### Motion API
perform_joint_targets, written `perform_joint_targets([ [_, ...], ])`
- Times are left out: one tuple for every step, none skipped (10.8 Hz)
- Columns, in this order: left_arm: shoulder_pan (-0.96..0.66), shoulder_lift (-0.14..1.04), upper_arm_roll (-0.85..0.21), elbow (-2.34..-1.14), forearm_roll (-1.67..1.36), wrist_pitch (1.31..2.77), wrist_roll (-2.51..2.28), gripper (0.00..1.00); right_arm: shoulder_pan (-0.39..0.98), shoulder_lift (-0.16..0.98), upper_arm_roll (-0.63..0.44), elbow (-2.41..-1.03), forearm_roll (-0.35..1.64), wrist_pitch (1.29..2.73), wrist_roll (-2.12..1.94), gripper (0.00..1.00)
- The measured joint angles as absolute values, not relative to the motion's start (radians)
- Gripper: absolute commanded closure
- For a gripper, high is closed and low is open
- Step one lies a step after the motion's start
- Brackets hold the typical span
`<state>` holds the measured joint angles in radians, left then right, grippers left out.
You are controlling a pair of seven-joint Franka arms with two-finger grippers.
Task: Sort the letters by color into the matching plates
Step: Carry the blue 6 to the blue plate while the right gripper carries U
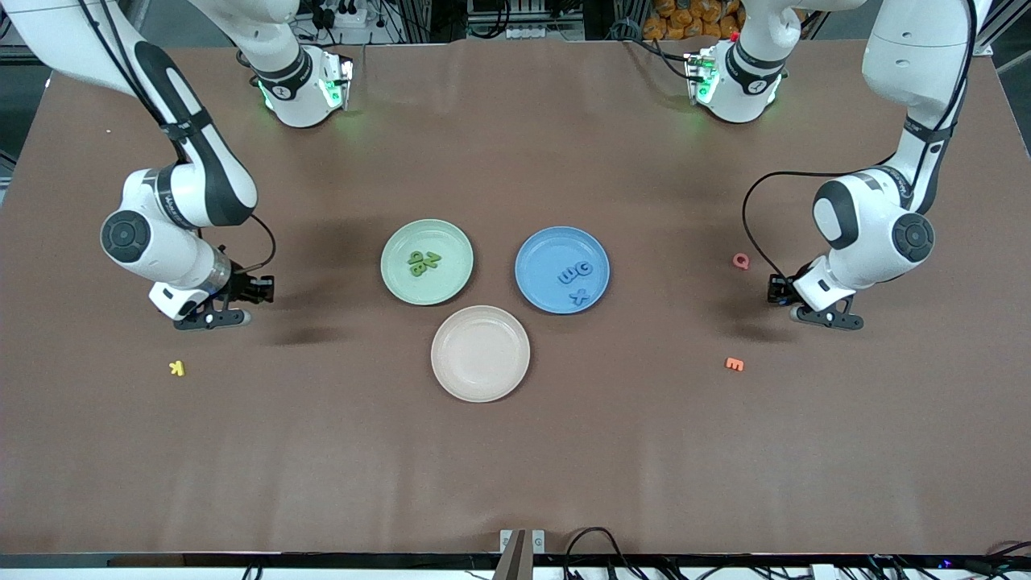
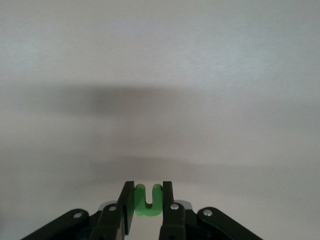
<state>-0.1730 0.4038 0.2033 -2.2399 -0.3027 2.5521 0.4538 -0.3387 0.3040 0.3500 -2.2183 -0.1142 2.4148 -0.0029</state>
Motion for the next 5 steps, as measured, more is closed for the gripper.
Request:
perform_joint_targets([
  [-0.173,0.405,0.203,-2.205,-0.303,2.503,0.454,1.0,-0.304,0.291,0.343,-2.218,-0.082,2.392,0.003,0.85],
  [-0.174,0.405,0.204,-2.166,-0.291,2.452,0.454,1.0,-0.272,0.281,0.34,-2.218,-0.065,2.374,0.025,0.85],
  [-0.174,0.405,0.204,-2.122,-0.254,2.404,0.439,1.0,-0.247,0.269,0.339,-2.218,-0.057,2.356,0.047,0.85],
  [-0.176,0.405,0.204,-2.072,-0.198,2.347,0.389,1.0,-0.224,0.258,0.338,-2.218,-0.046,2.337,0.069,0.85],
  [-0.186,0.403,0.203,-2.025,-0.163,2.289,0.334,1.0,-0.201,0.247,0.337,-2.218,-0.012,2.325,0.074,0.85],
])
